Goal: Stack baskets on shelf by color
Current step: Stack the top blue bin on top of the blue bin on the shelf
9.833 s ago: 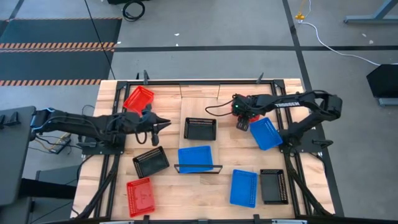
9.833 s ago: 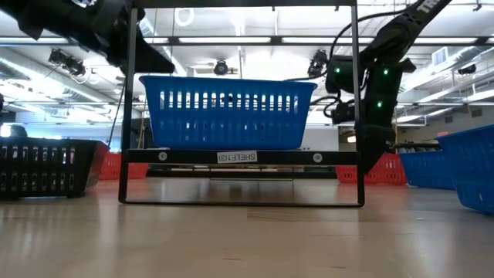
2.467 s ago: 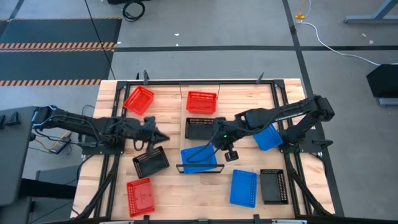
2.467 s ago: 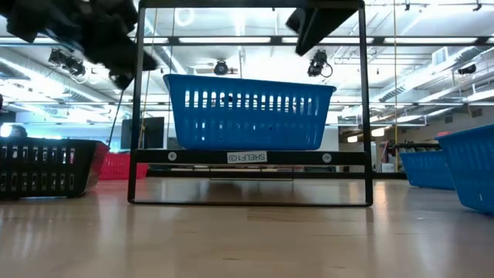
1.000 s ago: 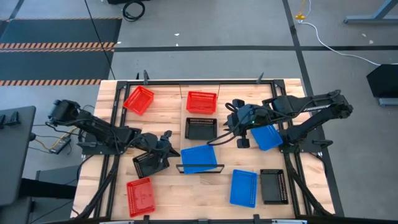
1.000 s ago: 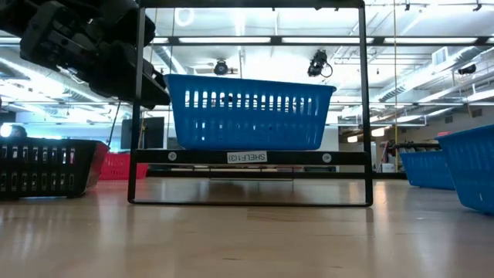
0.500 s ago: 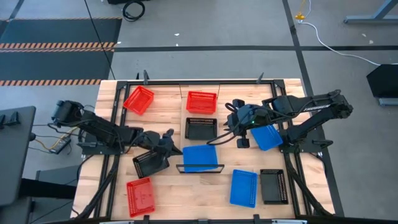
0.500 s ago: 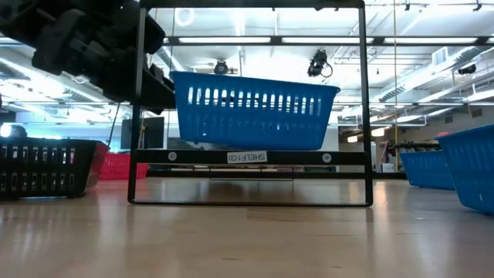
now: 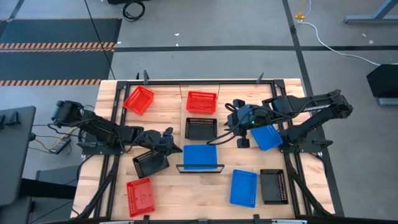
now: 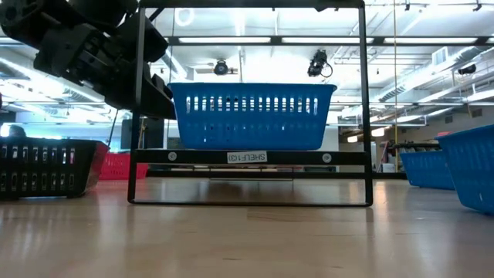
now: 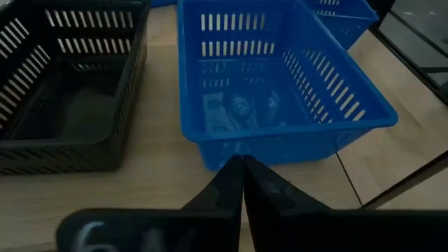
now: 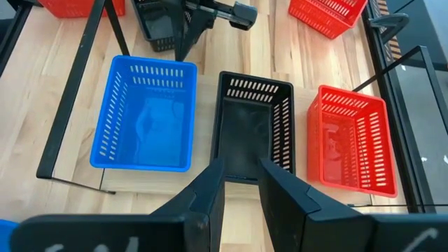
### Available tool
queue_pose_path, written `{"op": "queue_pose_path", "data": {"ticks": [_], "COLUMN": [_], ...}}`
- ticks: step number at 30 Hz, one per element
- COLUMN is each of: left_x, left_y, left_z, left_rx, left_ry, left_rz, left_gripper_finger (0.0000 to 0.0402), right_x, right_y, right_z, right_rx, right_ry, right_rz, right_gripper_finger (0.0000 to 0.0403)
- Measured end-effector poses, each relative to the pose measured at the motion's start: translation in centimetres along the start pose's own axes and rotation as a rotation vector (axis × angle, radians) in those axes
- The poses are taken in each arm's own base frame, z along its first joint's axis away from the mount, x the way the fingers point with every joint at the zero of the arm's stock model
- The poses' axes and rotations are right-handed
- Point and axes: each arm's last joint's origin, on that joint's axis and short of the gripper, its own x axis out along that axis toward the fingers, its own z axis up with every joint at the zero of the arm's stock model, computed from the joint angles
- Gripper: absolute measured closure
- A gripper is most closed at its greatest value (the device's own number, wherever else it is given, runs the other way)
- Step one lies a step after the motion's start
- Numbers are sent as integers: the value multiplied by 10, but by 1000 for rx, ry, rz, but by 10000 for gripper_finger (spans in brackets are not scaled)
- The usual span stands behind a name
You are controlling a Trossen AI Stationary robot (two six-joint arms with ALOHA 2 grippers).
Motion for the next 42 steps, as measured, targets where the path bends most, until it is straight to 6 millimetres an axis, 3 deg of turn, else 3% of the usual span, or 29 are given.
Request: {"op": "queue_pose_path", "data": {"ticks": [6, 11, 17, 21, 31, 38, 42], "left_x": [0, 0, 0, -1, -17, -30, -37], "left_y": [0, 0, 1, 1, 3, 6, 7], "left_z": [0, -1, -6, 4, 10, 17, 23], "left_rx": [0, 0, 8, 34, 24, 41, 66], "left_ry": [-1, 7, 62, 42, 112, 74, 41], "left_rz": [3, 6, 12, 35, 103, 221, 244], "left_gripper_finger": [389, 383, 381, 388, 385, 381, 381], "right_x": [1, 13, 38, 51, 71, 84, 86], "right_y": [0, -3, -12, -14, -2, -6, -7], "right_z": [0, -9, -35, -58, -109, -147, -152], "right_rx": [15, 32, 59, 123, 338, 452, 532], "right_ry": [-3, 38, 162, 288, 548, 635, 639], "right_rz": [0, -51, -94, -79, -61, -323, -361], "right_gripper_finger": [309, 309, 309, 309, 309, 309, 309]}}
